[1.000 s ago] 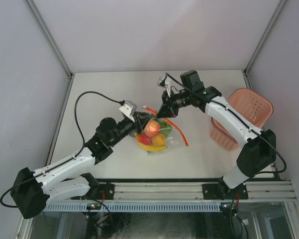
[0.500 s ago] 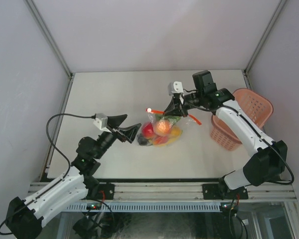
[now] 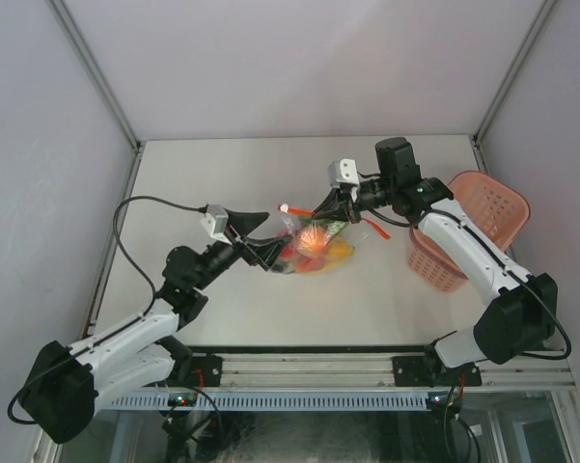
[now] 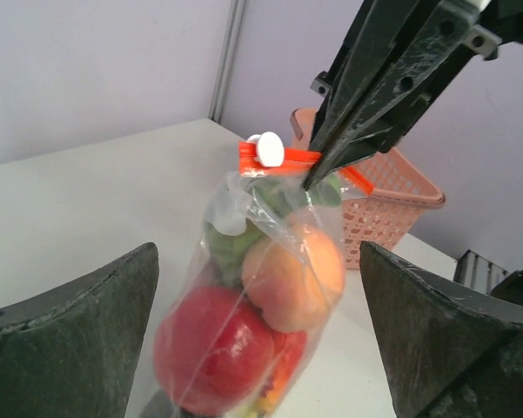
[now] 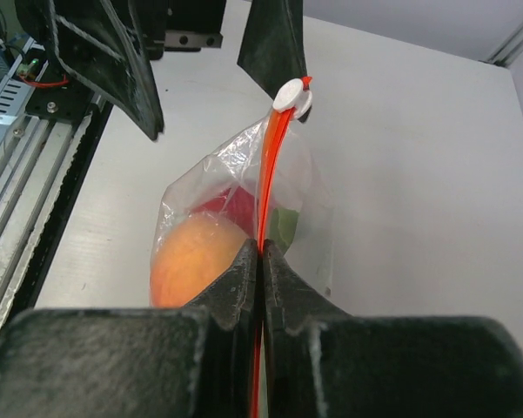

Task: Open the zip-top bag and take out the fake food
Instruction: Pick up the zipper food storage bag at the center of the board.

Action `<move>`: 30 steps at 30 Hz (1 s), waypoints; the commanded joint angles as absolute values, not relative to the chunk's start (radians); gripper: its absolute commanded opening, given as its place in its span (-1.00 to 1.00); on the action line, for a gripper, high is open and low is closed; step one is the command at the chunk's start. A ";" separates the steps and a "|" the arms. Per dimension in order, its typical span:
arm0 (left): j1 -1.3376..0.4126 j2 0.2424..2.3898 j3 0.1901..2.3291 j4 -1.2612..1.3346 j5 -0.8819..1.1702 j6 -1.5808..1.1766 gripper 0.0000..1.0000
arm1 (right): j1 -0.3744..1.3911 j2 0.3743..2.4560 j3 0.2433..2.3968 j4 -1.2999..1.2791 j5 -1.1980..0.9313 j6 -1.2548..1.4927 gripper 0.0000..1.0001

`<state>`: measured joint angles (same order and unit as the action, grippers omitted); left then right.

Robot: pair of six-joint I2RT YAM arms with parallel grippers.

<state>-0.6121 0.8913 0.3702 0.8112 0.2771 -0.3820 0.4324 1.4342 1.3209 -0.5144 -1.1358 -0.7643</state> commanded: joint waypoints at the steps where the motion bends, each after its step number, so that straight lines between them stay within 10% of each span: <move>1: -0.621 0.972 0.462 0.888 0.289 -0.322 0.99 | 0.430 1.385 1.324 -0.405 -1.195 -0.715 -1.00; 8: -0.626 1.172 0.573 0.989 0.371 -0.379 0.92 | 0.428 1.375 1.302 -0.405 -1.205 -0.709 -1.00; 15: -0.632 1.274 0.637 0.996 0.426 -0.467 -0.22 | 0.403 1.371 1.278 -0.365 -1.216 -0.631 -1.00; 22: -0.631 1.263 0.586 1.036 0.430 -0.466 0.53 | 0.343 1.367 1.267 -0.274 -1.244 -0.493 -1.00; 30: -0.630 1.374 0.646 1.123 0.516 -0.538 0.06 | 0.354 1.371 1.262 -0.246 -1.254 -0.458 -1.00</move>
<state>-0.6315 1.3270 0.5858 1.0397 0.4519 -0.4942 0.3428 1.4174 1.2545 -0.3267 -1.2037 -0.4976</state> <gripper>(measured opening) 0.630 0.003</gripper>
